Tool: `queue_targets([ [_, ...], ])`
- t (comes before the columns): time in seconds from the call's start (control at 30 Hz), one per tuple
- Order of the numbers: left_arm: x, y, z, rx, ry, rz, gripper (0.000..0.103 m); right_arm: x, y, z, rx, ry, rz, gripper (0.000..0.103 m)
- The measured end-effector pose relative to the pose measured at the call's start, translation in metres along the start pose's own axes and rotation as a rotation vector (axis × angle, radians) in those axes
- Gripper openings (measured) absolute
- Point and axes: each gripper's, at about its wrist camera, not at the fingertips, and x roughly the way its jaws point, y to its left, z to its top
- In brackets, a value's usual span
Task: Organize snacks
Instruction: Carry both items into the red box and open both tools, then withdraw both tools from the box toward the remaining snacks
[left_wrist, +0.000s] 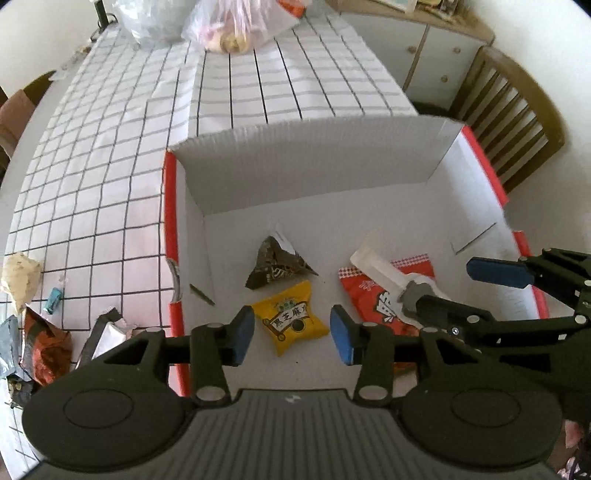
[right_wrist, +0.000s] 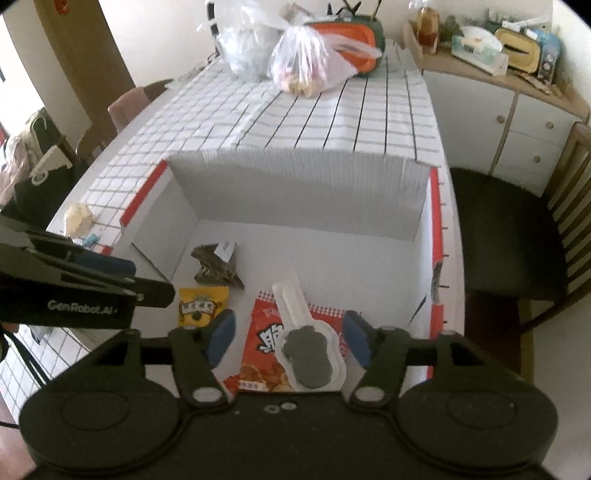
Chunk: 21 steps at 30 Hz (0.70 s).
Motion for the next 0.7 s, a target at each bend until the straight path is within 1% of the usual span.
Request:
queue_targets([
  [0.07, -0.009, 0.002, -0.003, -0.005, -0.023, -0.001, 0.044, -0.007, 0.002, 0.0, 0.0, -0.02, 0.005, 0.068],
  [0.13, -0.019, 0.003, -0.007, -0.008, -0.047, -0.004, 0.044, -0.014, 0.004, 0.0, -0.001, -0.039, 0.008, 0.074],
  [0.17, -0.023, 0.004, -0.009, -0.01, -0.058, -0.007, 0.044, -0.018, 0.006, 0.0, -0.002, -0.049, 0.01, 0.075],
  [0.2, -0.028, 0.005, -0.011, -0.011, -0.069, -0.009, 0.046, -0.022, 0.007, 0.001, -0.003, -0.06, 0.015, 0.077],
  [0.3, -0.042, 0.009, -0.016, -0.018, -0.11, -0.019, 0.054, -0.033, 0.012, 0.002, -0.005, -0.092, 0.031, 0.08],
  [0.43, -0.057, 0.016, -0.023, -0.024, -0.165, -0.031, 0.055, -0.044, 0.023, 0.002, -0.018, -0.128, 0.044, 0.08],
  [0.57, -0.073, 0.026, -0.033, -0.032, -0.219, -0.023, 0.057, -0.054, 0.035, -0.001, -0.029, -0.16, 0.058, 0.081],
  [0.63, -0.081, 0.032, -0.039, -0.033, -0.239, -0.025, 0.061, -0.059, 0.042, -0.002, -0.031, -0.178, 0.068, 0.081],
  [0.7, -0.087, 0.038, -0.045, -0.037, -0.257, -0.024, 0.062, -0.063, 0.05, -0.002, -0.036, -0.192, 0.069, 0.082],
])
